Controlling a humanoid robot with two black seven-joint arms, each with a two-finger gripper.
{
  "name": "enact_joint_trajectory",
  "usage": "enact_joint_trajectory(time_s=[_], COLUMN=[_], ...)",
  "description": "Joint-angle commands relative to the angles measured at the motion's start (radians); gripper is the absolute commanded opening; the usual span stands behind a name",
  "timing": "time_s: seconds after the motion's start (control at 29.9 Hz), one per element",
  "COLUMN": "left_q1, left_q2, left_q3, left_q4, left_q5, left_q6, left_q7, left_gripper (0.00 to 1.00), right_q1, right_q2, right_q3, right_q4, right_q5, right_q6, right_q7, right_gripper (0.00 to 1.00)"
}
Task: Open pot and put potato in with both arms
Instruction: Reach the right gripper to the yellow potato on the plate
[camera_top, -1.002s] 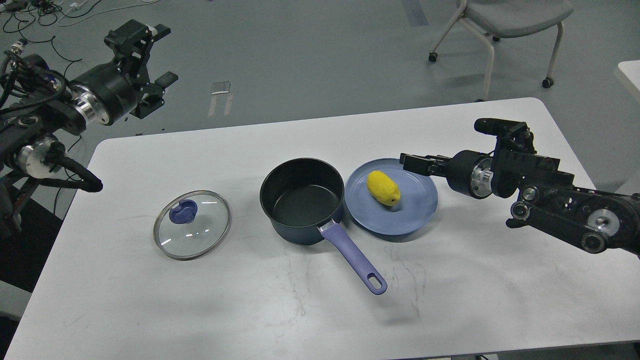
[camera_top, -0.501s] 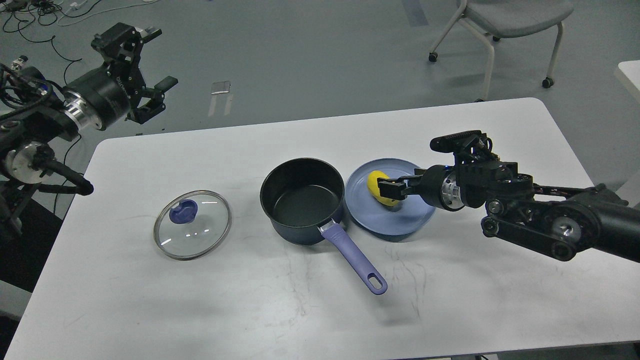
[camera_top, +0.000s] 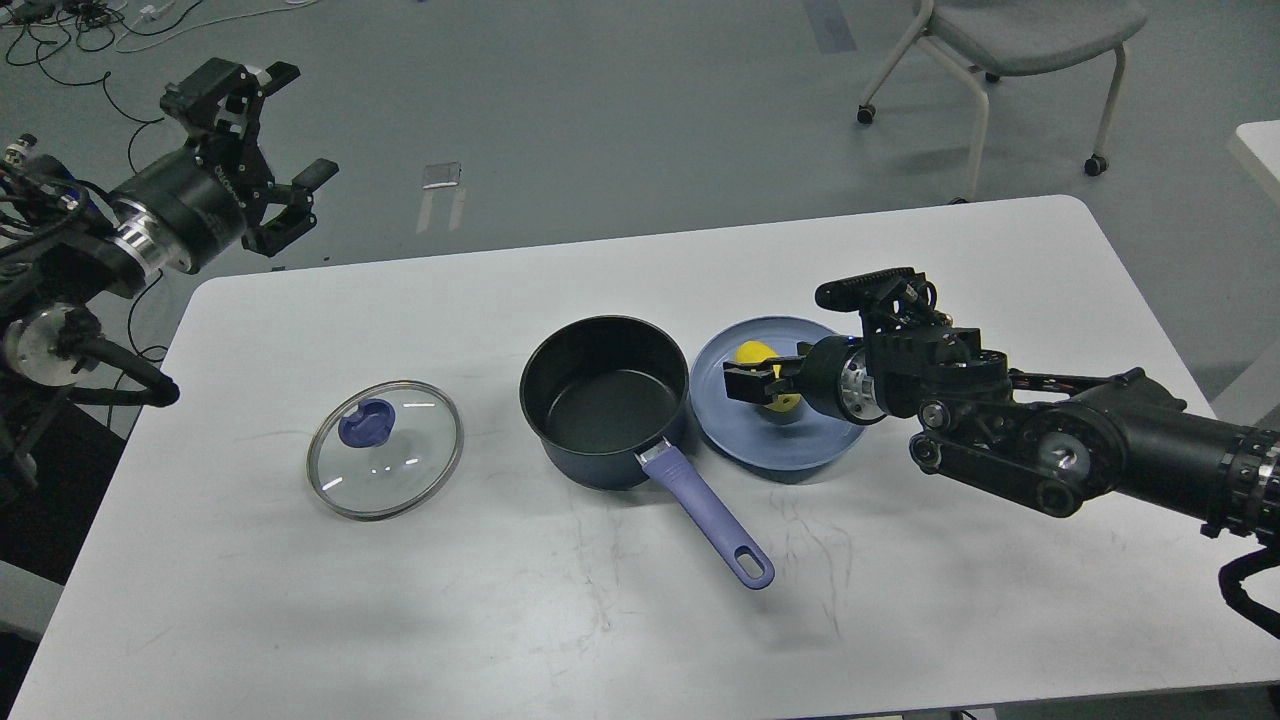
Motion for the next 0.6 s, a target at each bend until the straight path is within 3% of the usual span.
enact_joint_trajectory(time_s=[0.0,0.17,0.33,0.57], left_q1=[0.002,0.017,0.023,0.028], left_q2=[0.005,0.005,0.005,0.005], left_q3=[0.001,0.001,0.001,0.001], left_q4=[0.0,0.006,0.008,0.008], left_q5=[0.0,0.003,0.006,0.009], left_q6=[-0.002,-0.002,0.0,0.001], left_q7=[-0.01,-0.013,-0.013,-0.012], left_gripper=[0.98,0.98,0.98,0.98], right_q1=[-0.001,0.009,0.009,0.008], right_q2=[0.013,0.016,0.015,0.01], right_q3=[-0.004,-0.027,-0.03,-0.035], right_q4=[-0.01,-0.02,-0.02,-0.02], right_q5=[0.0,0.0,-0.002,-0.002], right_q6=[0.0,0.004,0.006,0.008], right_q7=[-0.001,-0.012,-0.012,-0.013], right_gripper=[1.0,0.96,0.76,0.68])
